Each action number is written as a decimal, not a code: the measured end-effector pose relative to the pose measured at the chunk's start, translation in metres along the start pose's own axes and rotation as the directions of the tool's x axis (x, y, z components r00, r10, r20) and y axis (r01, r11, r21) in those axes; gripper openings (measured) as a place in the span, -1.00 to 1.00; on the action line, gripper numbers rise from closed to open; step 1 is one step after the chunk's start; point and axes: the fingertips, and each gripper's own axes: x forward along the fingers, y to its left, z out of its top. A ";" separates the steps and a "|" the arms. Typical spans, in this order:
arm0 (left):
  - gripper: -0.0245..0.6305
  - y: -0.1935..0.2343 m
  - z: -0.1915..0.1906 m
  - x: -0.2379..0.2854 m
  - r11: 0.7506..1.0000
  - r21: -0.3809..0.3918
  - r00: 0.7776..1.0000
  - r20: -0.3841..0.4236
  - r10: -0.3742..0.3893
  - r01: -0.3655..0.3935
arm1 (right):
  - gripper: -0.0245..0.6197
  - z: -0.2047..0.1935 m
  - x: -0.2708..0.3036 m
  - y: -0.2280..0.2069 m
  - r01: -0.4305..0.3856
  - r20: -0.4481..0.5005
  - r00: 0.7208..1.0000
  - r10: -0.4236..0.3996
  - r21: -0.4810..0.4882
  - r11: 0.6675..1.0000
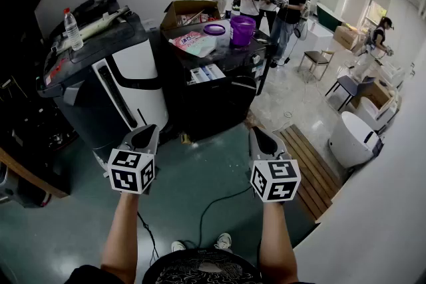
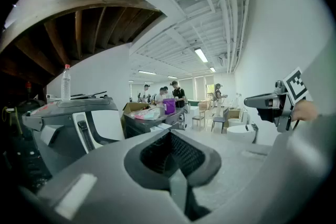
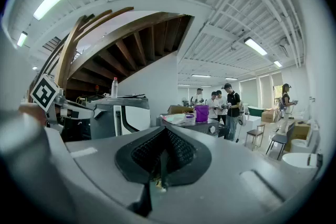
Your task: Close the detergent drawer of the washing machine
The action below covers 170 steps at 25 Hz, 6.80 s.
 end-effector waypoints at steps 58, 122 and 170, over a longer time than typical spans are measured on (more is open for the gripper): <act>-0.92 -0.051 0.017 0.084 0.999 0.033 1.000 -0.025 -0.017 0.018 | 0.40 -0.016 0.045 -0.057 -0.110 -0.009 0.994 0.111 0.052 0.993; -0.92 0.167 0.050 0.358 0.968 0.041 0.968 -0.057 -0.245 0.248 | 0.36 0.001 0.369 -0.057 0.067 -0.066 0.996 -0.055 0.199 0.978; -0.92 0.135 -0.025 0.419 0.945 0.140 0.935 -0.248 -0.255 0.295 | 0.21 -0.194 0.443 -0.056 -0.140 0.059 0.988 0.143 0.735 0.664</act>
